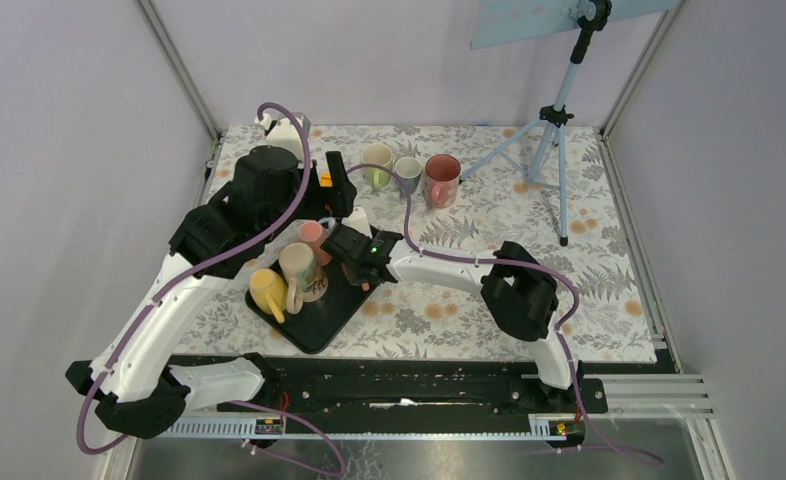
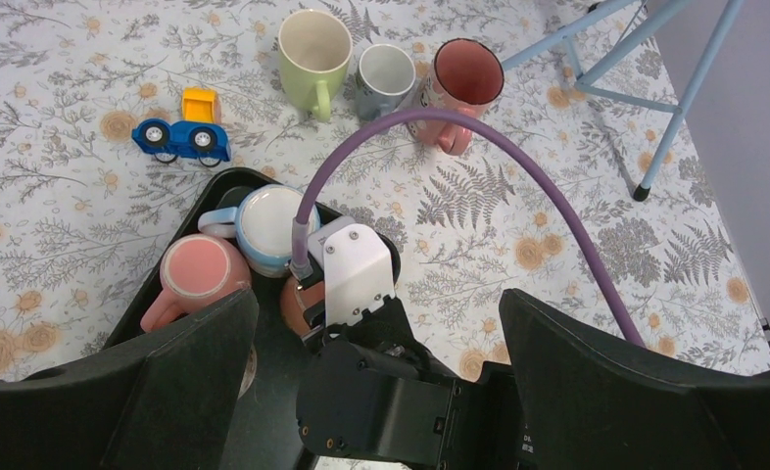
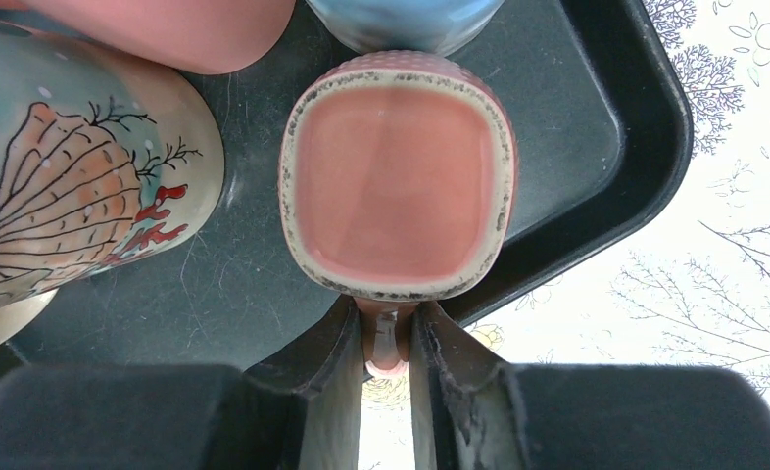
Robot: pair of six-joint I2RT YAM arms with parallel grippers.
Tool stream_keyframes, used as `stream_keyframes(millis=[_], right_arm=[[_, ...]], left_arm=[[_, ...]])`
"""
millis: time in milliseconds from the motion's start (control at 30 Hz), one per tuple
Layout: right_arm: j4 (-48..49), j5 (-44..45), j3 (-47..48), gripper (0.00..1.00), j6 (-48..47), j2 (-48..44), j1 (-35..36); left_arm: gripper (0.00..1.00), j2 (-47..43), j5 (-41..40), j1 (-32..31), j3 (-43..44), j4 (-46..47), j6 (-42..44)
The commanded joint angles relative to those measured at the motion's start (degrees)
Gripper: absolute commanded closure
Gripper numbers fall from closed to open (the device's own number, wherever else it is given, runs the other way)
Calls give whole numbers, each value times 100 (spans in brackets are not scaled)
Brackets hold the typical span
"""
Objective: Turn the mug right side up
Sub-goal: Turn over the cup on the tray.
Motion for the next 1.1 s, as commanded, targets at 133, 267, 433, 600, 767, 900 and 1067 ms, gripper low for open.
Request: stream_keyframes(millis=[133, 267, 433, 600, 767, 900, 1067], right_arm=[[-13, 179, 29, 100, 18, -428, 33], [19, 283, -166, 100, 53, -843, 28], [227, 198, -446, 100, 76, -1271, 11], [491, 106, -793, 100, 118, -1755, -84], [733, -11, -988, 100, 81, -2241, -269], [787, -193, -1016, 100, 64, -2573, -505], [884, -392, -1060, 100, 18, -2985, -867]], left_arm=[[1, -250, 284, 18, -215, 378, -192], [1, -339, 484, 23, -390, 500, -323], [1, -443, 573, 19, -486, 634, -435], [1, -600, 676, 20, -480, 740, -648], [1, -775, 984, 18, -602, 966, -851], [1, -899, 1283, 32, -886, 1368, -918], [1, -877, 1624, 101, -1017, 1626, -1016]])
